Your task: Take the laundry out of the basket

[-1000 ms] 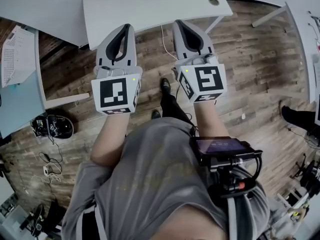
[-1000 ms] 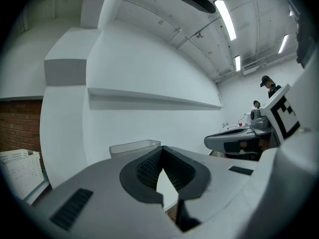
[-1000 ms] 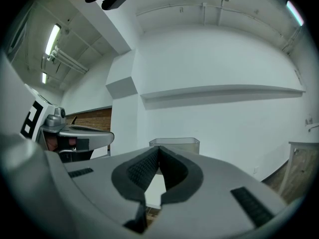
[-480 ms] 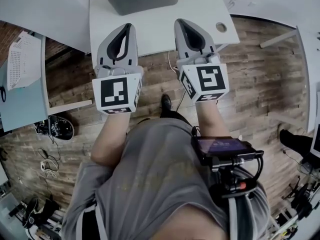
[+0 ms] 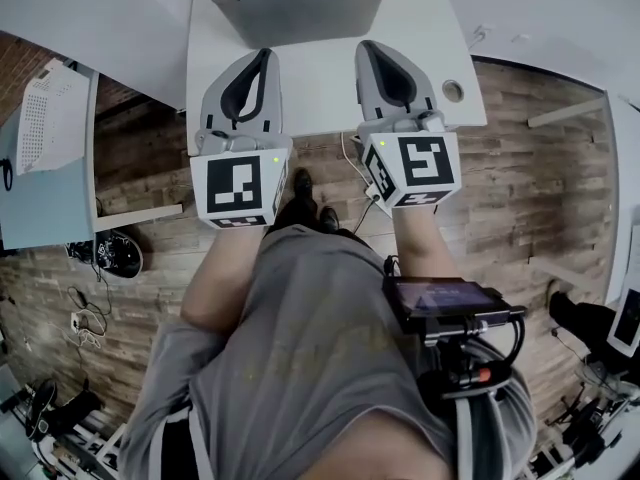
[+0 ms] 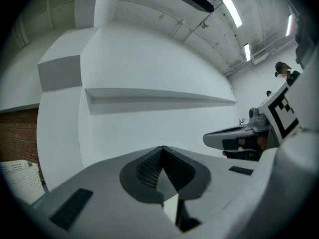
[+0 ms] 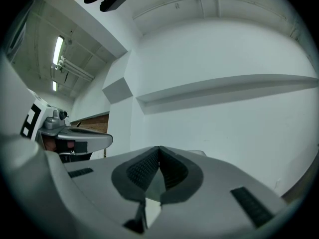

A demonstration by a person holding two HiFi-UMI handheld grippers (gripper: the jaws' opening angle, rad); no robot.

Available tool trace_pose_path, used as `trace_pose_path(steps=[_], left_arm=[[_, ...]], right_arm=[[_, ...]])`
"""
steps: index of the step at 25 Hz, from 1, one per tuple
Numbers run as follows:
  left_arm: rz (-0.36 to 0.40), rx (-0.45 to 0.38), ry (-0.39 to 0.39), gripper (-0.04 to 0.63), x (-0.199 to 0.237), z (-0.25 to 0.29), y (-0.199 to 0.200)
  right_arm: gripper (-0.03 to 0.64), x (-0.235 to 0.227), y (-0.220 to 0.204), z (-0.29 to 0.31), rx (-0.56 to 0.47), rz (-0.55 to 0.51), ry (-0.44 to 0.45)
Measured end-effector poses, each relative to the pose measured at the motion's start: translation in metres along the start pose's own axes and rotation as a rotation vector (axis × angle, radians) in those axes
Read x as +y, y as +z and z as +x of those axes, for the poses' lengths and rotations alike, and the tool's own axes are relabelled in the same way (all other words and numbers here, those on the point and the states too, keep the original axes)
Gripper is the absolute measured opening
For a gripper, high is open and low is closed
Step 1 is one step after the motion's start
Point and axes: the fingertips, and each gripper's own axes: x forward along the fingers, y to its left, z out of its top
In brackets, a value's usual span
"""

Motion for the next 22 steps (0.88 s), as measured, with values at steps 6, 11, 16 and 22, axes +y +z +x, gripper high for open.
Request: trace_pose_path(steps=[6,11,16,22], left_arm=[[-0.005,0.004,0.023,0.008,0.018,0.025,-0.009],[-0.022,0.024,0.06,0.008,0.05,0.056,-0.026],[-0.032,0.03,0.084,0.008,0.084,0.098,-0.03],[-0.057,0.017,0.065,0.008,0.121,0.147,-0.025]], right_arm=[[0.008,-0.007,-0.008,0.032,0.008,-0.004,0.024],[0.008,-0.015,-0.008,0.079,0.008,-0.015,0.052],[0.008,-0.027,-0.003,0.134,0.002,-0.019,0.074],[0.008,-0.046,0.003,0.192,-0.006,-0.014,0.06]])
